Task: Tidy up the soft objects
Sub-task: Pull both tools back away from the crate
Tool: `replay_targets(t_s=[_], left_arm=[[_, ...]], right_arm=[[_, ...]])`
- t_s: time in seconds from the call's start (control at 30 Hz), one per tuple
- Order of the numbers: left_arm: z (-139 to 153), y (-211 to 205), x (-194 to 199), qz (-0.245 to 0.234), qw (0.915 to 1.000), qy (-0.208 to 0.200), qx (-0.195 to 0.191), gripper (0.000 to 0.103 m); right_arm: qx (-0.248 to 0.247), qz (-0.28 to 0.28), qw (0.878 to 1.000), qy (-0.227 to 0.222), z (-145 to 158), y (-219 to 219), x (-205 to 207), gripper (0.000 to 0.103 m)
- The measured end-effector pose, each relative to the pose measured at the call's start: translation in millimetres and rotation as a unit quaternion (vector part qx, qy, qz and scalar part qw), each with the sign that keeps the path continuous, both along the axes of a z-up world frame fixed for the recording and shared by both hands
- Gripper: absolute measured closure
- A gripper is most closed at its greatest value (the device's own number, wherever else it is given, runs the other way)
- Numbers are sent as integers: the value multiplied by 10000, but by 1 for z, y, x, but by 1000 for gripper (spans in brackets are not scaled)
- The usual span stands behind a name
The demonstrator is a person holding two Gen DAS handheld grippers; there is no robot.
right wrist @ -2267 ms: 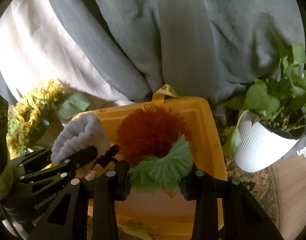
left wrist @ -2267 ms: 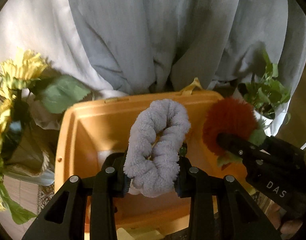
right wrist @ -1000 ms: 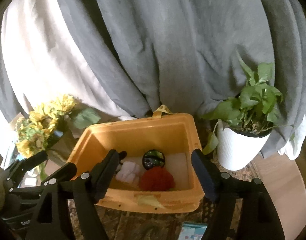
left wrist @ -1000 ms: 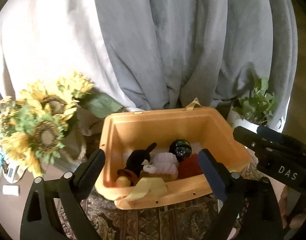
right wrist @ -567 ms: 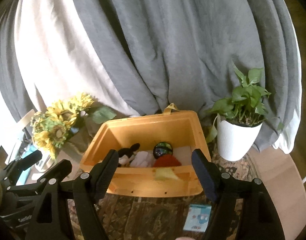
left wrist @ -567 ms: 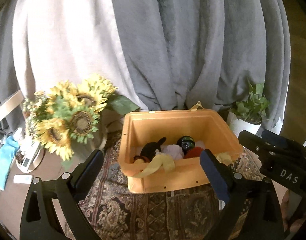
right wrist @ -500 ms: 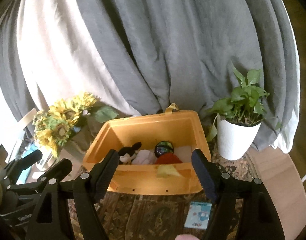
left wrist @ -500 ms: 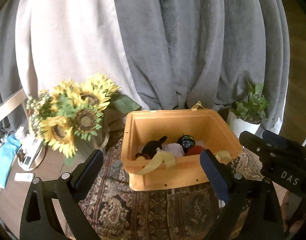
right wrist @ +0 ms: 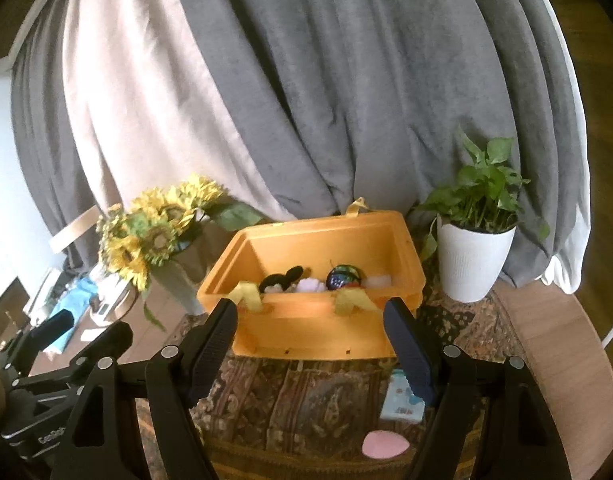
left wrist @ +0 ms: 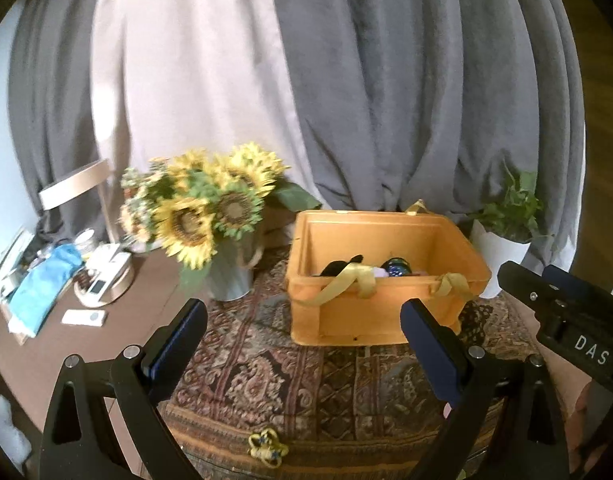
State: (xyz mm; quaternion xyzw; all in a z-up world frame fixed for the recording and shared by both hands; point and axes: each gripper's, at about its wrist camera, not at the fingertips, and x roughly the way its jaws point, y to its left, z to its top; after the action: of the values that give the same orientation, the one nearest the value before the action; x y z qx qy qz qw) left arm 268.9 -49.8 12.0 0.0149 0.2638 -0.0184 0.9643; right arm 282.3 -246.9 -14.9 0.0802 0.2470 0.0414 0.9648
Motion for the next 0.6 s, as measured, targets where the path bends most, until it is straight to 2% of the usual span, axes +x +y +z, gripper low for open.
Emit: replay_targets(t_s=[0.1,0.27,0.47,0.6], left_arm=[[-7,4,-18,305,9995,-58,-27,4],[-16,5,-36,536,9985,-80,-35,4],[-26,13,-53,590,9980,-192,135,4],[-33,23,-59,574,9976,-272,269,4]], right_arm=[[-34,72,10000,-10,-6,4,-12,27],[-108,89,9999,1,-16,10,-32,27],[37,-317,9994,138,-26,12,-52,27],[-82,-715,9973,131,-34,22,-66,27]])
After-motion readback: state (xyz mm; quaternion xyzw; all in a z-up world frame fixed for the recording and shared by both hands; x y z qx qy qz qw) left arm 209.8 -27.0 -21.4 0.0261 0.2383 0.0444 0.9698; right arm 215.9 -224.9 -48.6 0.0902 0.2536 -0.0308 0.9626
